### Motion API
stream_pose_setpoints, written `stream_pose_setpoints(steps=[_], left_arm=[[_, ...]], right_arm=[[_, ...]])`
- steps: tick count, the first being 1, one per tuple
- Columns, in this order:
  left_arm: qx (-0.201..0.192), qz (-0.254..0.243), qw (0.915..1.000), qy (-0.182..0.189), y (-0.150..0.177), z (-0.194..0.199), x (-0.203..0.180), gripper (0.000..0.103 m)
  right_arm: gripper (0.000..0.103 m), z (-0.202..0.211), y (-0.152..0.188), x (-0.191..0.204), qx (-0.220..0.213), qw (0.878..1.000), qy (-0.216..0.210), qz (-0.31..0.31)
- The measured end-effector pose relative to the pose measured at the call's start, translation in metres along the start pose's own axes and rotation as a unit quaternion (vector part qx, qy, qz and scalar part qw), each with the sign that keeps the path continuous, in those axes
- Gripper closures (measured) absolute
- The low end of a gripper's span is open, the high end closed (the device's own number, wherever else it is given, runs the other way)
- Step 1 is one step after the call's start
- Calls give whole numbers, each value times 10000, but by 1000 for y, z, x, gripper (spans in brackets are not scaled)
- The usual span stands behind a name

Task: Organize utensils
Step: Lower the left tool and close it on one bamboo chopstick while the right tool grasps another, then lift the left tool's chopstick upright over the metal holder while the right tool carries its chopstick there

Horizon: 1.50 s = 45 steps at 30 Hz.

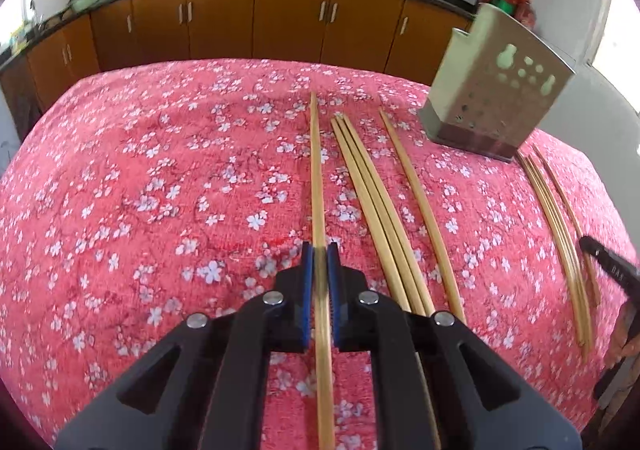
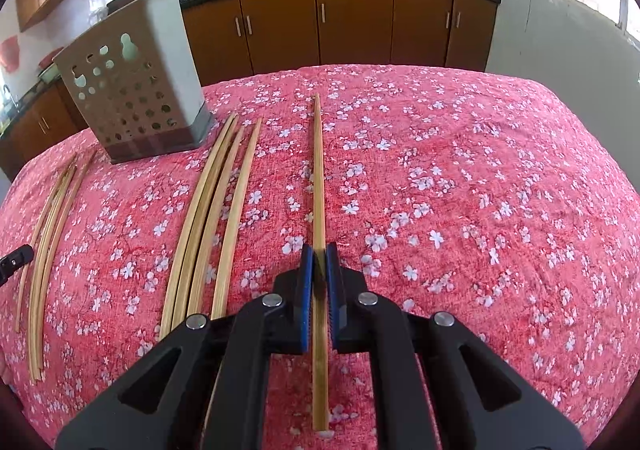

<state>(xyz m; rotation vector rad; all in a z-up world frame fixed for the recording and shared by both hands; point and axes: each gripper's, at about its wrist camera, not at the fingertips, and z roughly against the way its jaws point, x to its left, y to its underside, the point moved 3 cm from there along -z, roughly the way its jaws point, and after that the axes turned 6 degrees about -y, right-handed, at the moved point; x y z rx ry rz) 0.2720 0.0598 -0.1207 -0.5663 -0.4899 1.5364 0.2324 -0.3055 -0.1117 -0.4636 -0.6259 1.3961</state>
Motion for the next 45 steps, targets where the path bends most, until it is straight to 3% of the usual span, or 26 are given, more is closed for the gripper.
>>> stream_pose_setpoints(steps=[16,22,28,35,38,41,45], left_arm=[[72,-153,9997,-147,19,22,3,94],[-614,-152,9980,-80,-10,69,4,94],[-1305,65,9914,11,-48,118,7,94],[-1693,72,9855,-118,-83,145,8,95],[-1875,88,9822,-86,-101,160,5,95],[-2208,15,9753,46,-127,185,-4,95],[-2603,-81,9645,426,-160,218,-31,95]], right_arm=[[95,14,8,3,14,10000,2,99],[95,63,-15,-1,-806,9967,-63,78],[95,113,-51,-2,-1657,9860,-25,156],[95,133,-75,-1,-2055,9785,-4,147],[95,150,-95,5,-2320,9725,-165,145],[95,184,-126,19,-2839,9575,-492,165],[95,212,-156,44,-3185,9420,-1032,227]])
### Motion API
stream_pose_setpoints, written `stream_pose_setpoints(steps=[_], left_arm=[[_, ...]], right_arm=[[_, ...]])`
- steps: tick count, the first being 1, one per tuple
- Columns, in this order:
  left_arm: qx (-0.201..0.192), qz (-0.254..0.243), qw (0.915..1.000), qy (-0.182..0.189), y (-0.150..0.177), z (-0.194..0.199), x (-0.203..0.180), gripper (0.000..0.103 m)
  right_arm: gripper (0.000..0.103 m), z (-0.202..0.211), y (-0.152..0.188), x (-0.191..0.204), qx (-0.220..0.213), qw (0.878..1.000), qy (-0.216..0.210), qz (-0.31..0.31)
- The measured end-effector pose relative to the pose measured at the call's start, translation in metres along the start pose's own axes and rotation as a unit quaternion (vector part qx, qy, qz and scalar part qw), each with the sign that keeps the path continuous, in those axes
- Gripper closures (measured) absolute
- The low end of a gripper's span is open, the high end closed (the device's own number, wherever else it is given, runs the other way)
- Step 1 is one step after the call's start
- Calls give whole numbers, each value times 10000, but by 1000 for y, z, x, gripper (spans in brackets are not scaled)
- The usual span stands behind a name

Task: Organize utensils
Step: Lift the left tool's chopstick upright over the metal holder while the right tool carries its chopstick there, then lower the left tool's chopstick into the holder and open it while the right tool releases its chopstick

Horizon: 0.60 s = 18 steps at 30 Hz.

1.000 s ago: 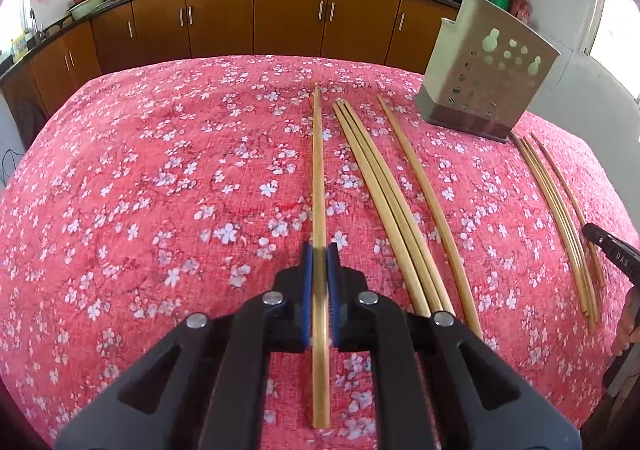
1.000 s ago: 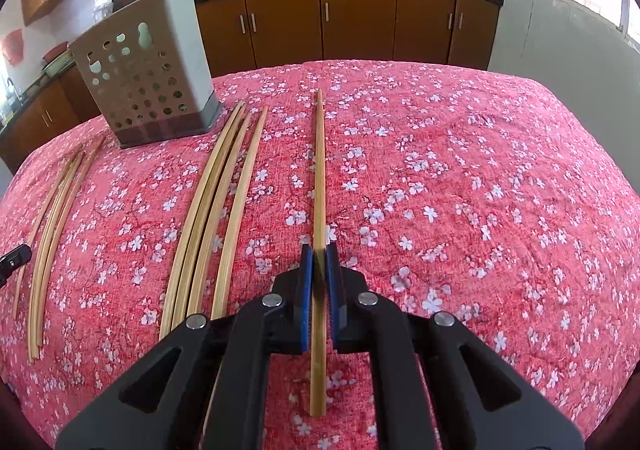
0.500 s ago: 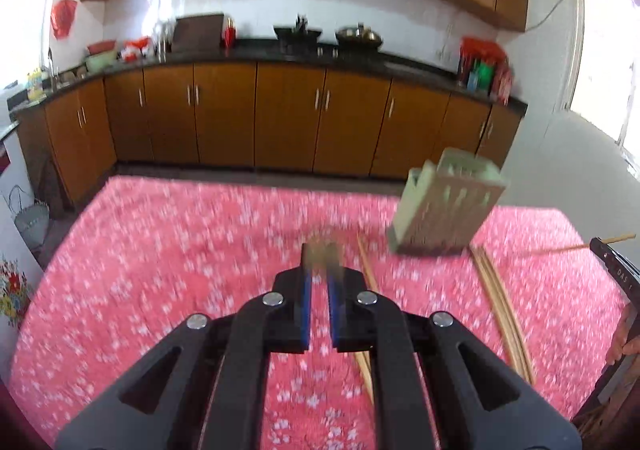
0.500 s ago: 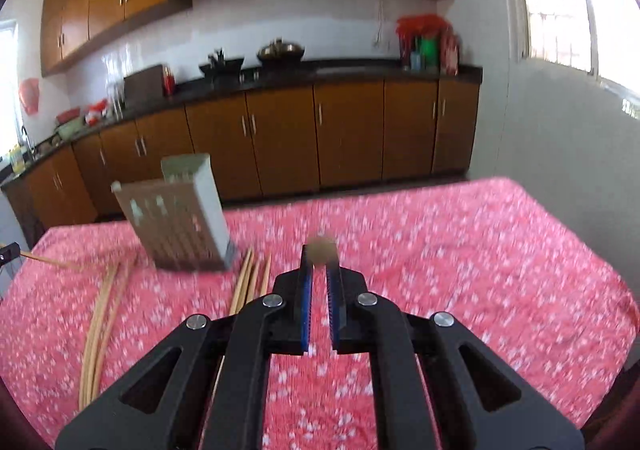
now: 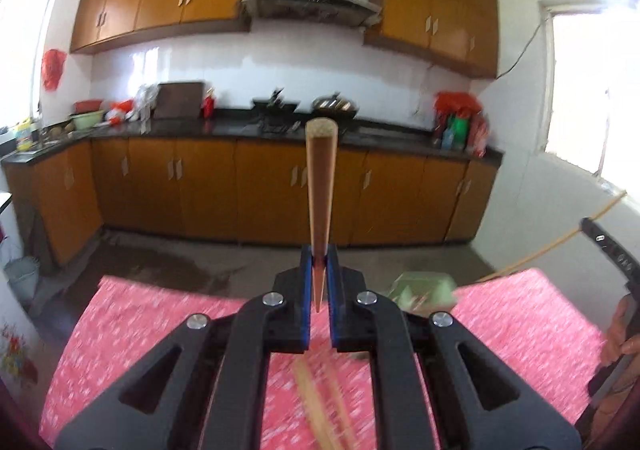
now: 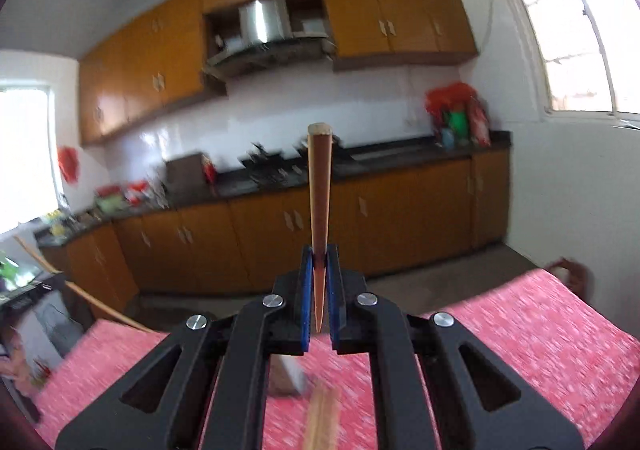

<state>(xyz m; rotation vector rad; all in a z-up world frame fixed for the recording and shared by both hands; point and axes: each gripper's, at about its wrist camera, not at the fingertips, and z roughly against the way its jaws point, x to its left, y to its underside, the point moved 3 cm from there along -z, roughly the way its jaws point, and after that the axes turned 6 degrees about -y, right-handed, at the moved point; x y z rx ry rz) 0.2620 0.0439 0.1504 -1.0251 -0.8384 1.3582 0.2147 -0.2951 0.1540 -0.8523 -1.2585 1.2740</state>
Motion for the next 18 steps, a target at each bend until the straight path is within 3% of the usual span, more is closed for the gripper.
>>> stream_pose_setpoints(steps=[6,11,18], left_arm=[[-200,-135,9990,383,-22,-12,-44,95],[243,-130,9981,558,-3,-51,-65,95],[747,-77,9959,510,26,-96,-68,95]], right_arm=[[95,-22,-1,28,231,9985,-482,96],[95,-49,21,33,724,9961,-498,78],[95,-78,45,25,1258,9912,-389,-134]])
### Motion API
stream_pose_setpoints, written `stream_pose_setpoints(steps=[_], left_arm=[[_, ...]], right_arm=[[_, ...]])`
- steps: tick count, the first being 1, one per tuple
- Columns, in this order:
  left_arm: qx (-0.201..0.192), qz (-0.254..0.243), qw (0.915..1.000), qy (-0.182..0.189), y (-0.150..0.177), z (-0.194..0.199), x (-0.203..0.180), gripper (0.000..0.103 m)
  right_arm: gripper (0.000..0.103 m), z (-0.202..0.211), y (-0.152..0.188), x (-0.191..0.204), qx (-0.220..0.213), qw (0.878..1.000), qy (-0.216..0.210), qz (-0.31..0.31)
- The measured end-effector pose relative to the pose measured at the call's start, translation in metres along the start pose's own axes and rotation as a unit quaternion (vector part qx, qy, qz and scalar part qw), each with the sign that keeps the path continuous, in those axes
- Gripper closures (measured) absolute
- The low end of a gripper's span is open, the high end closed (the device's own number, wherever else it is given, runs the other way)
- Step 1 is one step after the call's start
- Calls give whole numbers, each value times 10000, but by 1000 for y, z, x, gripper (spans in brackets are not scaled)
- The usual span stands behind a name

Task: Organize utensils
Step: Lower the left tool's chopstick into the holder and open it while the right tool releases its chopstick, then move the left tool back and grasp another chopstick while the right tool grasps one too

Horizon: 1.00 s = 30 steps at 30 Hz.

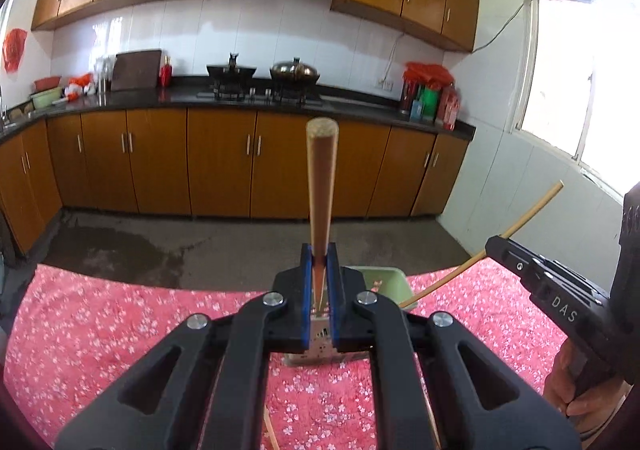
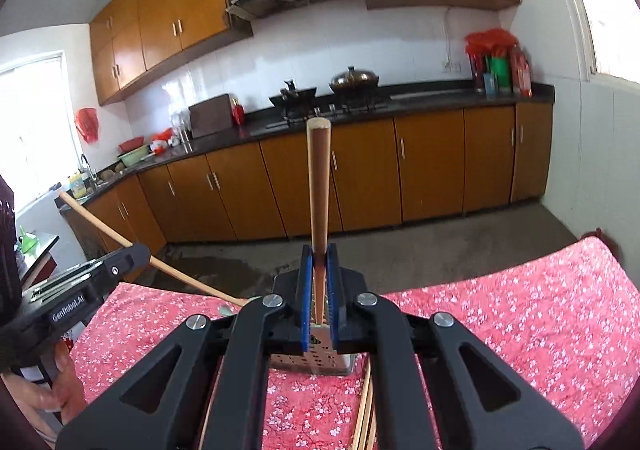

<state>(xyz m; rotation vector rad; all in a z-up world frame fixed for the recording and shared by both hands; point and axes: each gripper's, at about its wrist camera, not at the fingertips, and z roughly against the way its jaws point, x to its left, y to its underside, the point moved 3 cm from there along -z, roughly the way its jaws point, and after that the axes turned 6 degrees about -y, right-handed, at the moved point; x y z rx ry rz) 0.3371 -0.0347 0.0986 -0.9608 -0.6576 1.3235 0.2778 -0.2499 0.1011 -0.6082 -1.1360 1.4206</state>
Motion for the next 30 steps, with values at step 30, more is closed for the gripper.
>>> stream_pose_setpoints(steps=[30], left_arm=[[1154,613,9874,-887,149,29,96,78]], right_arm=[[84,3,171,-53,1851,9808,505,-351]])
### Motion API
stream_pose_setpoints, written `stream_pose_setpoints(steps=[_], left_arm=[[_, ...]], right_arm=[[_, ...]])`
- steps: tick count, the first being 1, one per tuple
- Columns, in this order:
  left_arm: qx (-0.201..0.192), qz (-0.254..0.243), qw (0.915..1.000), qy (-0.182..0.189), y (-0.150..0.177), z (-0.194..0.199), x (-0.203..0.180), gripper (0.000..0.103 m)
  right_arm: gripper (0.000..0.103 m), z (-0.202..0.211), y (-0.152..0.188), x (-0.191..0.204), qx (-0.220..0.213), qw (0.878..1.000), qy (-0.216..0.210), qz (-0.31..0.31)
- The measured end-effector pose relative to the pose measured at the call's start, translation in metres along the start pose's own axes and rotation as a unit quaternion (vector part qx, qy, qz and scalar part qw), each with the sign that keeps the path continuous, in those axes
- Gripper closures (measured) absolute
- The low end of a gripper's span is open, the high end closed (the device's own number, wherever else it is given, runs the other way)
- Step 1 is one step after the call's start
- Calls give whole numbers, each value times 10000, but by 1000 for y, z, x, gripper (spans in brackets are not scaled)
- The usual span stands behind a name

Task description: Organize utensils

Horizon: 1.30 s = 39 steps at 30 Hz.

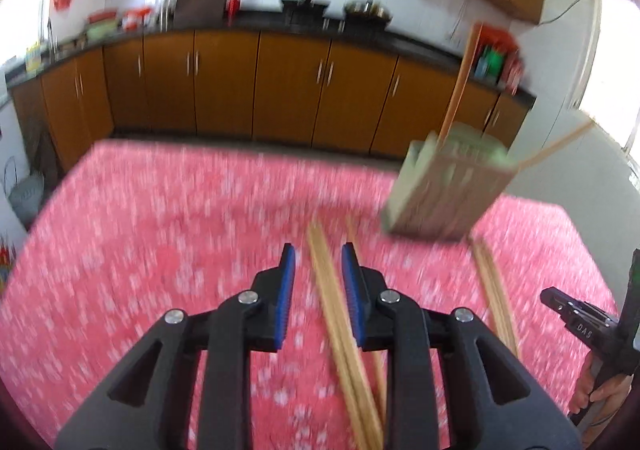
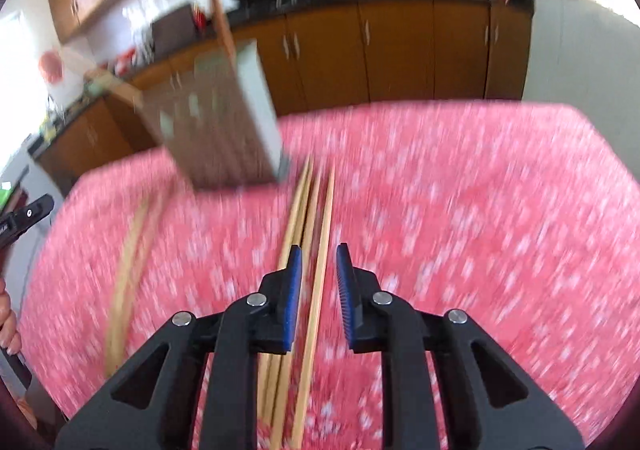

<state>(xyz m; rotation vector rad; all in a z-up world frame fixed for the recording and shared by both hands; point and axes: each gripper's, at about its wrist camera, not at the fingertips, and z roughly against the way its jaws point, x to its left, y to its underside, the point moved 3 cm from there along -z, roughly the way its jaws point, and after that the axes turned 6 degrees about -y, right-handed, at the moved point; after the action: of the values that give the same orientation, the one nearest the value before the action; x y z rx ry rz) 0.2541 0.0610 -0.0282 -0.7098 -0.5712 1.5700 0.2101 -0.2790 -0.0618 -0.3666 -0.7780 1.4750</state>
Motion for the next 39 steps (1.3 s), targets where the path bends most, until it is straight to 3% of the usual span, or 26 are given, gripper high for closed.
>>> stream_pose_setpoints(steps=[8,10,13,16,19,39], left_arm=[[592,104,9981,124,53,-26,3,78],[676,90,9976,156,60,-29,0,78],[771,62,9968,183,66,-33,-2,80],[883,49,9958,231,74,-37,-6,85],[994,12,9947,266,80,-42,-10,88],[875,-366,9952,-248,77,-61,-13,94]], right_arm=[[86,-32,27,0,583,9983,78,-33],[95,-34,30,-1,526,9984,200,52],[95,-37,25,-12,393,9979,511,-99],[95,-38,22,-24,330,9974,567,-300],[95,-39,23,-21,320,9975,623,-127],[95,-34,31,-11,259,9972,651,248]])
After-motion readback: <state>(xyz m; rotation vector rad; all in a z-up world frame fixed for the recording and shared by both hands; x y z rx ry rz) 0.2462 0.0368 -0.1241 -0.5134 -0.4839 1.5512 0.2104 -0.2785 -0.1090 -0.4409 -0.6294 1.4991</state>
